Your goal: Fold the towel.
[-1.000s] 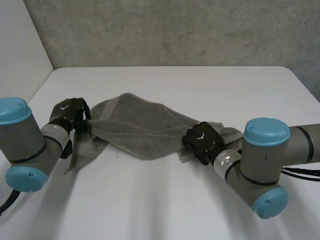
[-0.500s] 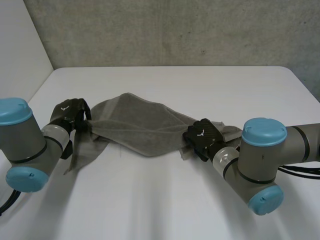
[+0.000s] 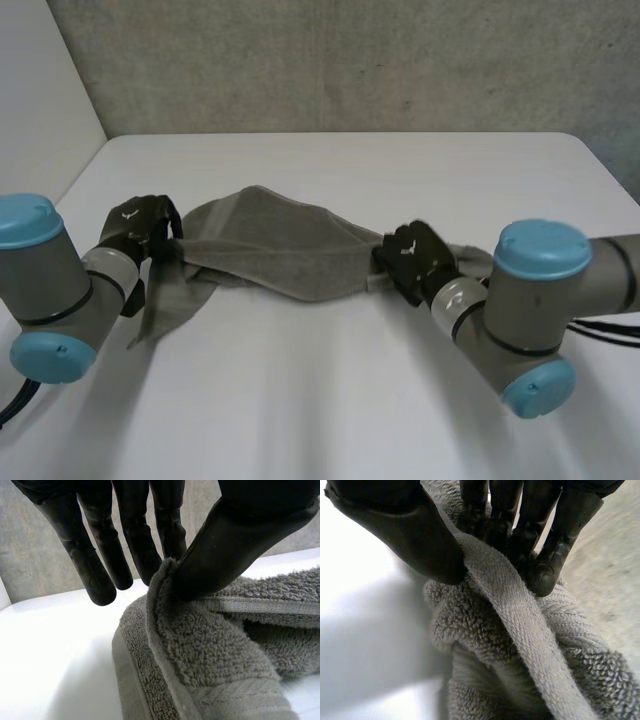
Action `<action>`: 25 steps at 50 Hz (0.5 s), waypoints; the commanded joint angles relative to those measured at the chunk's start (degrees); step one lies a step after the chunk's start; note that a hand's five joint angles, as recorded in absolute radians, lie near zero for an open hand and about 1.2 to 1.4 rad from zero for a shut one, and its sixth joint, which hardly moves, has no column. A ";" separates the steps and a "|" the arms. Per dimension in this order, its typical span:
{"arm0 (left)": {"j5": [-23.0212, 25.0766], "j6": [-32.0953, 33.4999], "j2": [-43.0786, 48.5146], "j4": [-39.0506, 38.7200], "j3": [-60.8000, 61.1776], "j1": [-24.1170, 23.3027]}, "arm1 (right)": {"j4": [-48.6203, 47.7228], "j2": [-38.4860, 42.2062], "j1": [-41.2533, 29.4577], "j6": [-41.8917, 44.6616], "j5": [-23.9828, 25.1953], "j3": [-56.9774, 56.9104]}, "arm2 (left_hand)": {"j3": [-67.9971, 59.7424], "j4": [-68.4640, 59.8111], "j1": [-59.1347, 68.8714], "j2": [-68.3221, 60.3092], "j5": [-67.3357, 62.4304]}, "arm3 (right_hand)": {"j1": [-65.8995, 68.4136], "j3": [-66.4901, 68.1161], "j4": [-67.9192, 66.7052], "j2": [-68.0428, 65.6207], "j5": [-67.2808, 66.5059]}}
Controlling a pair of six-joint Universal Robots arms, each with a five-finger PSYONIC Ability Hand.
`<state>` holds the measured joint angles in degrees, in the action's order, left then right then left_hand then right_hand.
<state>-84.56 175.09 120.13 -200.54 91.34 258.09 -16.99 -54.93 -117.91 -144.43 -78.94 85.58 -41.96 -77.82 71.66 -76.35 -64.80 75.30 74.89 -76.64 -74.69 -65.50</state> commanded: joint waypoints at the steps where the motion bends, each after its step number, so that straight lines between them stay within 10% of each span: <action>1: 0.28 0.34 -4.98 1.81 -0.02 -1.19 | 2.74 -12.62 0.31 -9.09 0.63 -0.76 | -38.04 -2.18 8.34 -3.65 -5.20 | 4.70 5.11 -3.36 -5.31 -4.50; 8: 0.45 0.43 -11.68 8.67 -0.64 -1.54 | 20.46 -25.39 9.60 -17.37 8.43 -9.71 | -38.04 -2.18 8.34 -3.65 -5.20 | 4.70 5.11 -3.36 -5.31 -4.50; 25: 8.01 3.41 -32.15 30.63 -11.43 0.83 | 50.83 -28.13 21.05 -10.26 23.30 -33.02 | -38.04 -2.18 8.34 -3.65 -5.20 | 4.70 5.11 -3.36 -5.31 -4.50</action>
<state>-78.00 176.74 90.21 -173.49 83.62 258.30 30.39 -84.33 -97.78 -158.97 -57.84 57.11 -41.96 -77.82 71.66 -76.36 -64.80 75.66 75.61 -76.65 -75.02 -66.25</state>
